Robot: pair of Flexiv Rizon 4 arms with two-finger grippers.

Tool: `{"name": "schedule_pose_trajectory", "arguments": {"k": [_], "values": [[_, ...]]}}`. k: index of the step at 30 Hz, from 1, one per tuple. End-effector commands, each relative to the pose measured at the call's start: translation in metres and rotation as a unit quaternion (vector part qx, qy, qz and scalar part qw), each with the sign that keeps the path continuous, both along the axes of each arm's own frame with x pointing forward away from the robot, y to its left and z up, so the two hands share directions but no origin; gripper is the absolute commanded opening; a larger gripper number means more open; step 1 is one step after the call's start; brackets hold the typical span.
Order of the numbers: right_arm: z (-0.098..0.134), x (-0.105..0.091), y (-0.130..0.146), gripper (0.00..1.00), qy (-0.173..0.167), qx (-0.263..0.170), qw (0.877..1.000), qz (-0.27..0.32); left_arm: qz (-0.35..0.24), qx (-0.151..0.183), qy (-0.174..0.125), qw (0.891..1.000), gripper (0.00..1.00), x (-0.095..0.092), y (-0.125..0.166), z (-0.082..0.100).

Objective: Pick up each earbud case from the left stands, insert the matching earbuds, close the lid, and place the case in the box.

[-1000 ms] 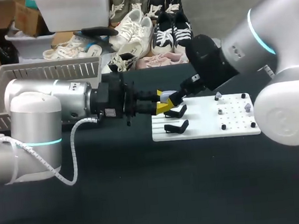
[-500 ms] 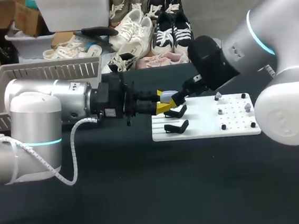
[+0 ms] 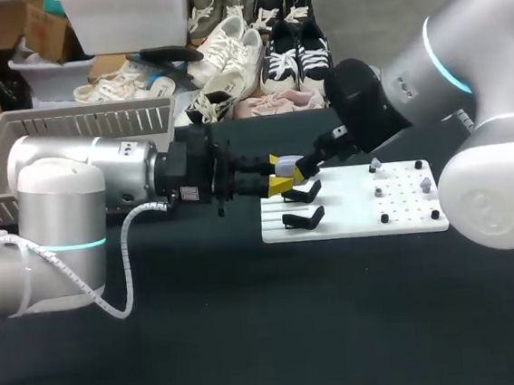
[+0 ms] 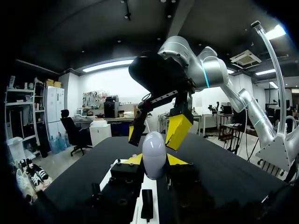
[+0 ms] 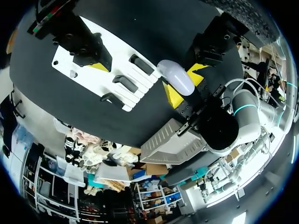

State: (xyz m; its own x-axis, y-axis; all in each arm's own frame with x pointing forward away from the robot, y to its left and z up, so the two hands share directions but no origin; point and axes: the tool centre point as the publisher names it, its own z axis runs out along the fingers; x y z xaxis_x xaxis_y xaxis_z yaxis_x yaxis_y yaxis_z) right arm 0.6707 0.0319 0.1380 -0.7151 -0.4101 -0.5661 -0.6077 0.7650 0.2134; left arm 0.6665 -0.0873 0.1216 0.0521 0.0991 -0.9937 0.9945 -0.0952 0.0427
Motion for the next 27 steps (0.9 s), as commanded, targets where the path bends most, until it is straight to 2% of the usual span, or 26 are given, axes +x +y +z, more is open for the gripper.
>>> {"name": "schedule_pose_trajectory", "arguments": {"k": [1, 11, 15, 20, 27], "values": [[0.0, 0.001, 0.002, 1.0, -0.003, -0.004, 1.0, -0.006, 0.002, 0.0, -0.001, 1.0, 0.0, -0.002, -0.001, 0.0], [0.017, 0.005, 0.003, 1.0, -0.021, -0.007, 1.0, -0.005, 0.002, 0.0, -0.001, 1.0, 0.0, -0.002, -0.001, 0.0], [0.032, 0.006, -0.004, 1.0, -0.041, -0.019, 0.999, -0.018, 0.002, 0.0, -0.001, 1.0, 0.0, -0.002, -0.001, 0.0], [0.05, 0.006, -0.028, 1.0, -0.067, -0.078, 0.994, -0.029, 0.002, 0.0, -0.001, 1.0, 0.0, -0.002, -0.001, 0.0], [0.057, 0.005, -0.068, 1.0, -0.059, -0.174, 0.981, -0.06, 0.002, 0.0, -0.001, 1.0, 0.0, -0.002, -0.001, 0.0]]}}
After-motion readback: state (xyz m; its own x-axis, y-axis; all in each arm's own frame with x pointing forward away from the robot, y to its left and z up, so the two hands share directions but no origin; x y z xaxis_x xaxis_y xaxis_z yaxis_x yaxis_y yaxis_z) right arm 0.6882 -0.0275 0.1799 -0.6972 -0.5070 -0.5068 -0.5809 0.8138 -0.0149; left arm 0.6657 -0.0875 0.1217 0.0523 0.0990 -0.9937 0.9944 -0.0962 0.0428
